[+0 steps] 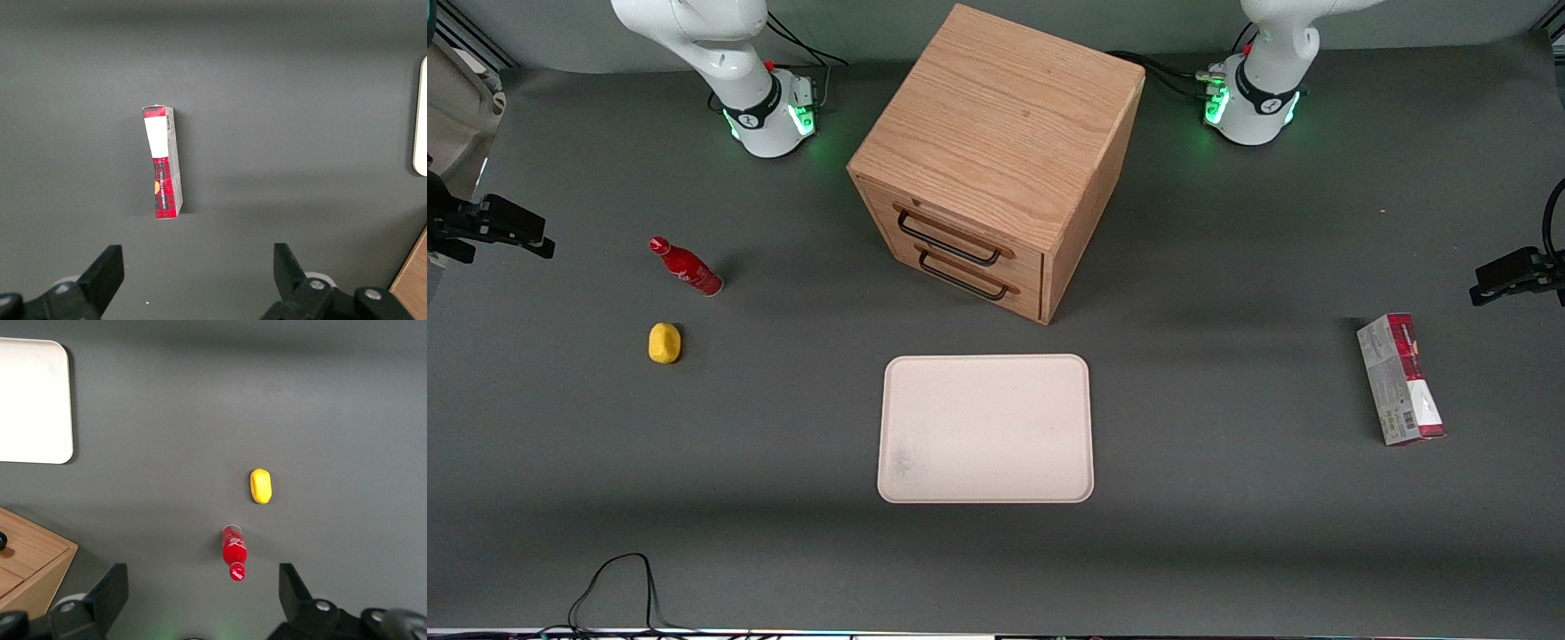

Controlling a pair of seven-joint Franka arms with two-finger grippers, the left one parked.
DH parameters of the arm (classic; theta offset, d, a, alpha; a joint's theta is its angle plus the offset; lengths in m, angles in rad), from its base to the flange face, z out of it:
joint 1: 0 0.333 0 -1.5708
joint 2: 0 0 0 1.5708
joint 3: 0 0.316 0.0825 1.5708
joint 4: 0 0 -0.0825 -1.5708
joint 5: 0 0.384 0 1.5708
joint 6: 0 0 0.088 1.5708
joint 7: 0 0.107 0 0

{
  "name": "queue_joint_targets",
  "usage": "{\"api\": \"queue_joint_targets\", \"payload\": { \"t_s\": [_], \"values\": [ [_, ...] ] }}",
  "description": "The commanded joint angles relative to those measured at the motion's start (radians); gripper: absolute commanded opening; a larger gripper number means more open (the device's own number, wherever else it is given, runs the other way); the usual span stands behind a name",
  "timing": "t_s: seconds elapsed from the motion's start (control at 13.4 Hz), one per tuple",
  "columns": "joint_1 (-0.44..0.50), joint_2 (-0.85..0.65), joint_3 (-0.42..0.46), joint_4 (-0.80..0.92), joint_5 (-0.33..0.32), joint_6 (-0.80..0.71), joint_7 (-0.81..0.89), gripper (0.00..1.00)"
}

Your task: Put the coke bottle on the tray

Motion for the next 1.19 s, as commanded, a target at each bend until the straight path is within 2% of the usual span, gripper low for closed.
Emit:
{"api": "queue_joint_targets", "payload": {
  "t_s": [0.0, 0.82, 1.12],
  "values": [
    [-0.015, -0.004, 0.01, 0.007, 0.015, -0.017, 0.013, 1.0],
    [-0.015, -0.015, -0.012, -0.004, 0.014, -0.046, 0.004, 1.0],
    [-0.008, -0.111, -0.059, -0.071, 0.012, -0.075, -0.007, 1.0]
  ]
}}
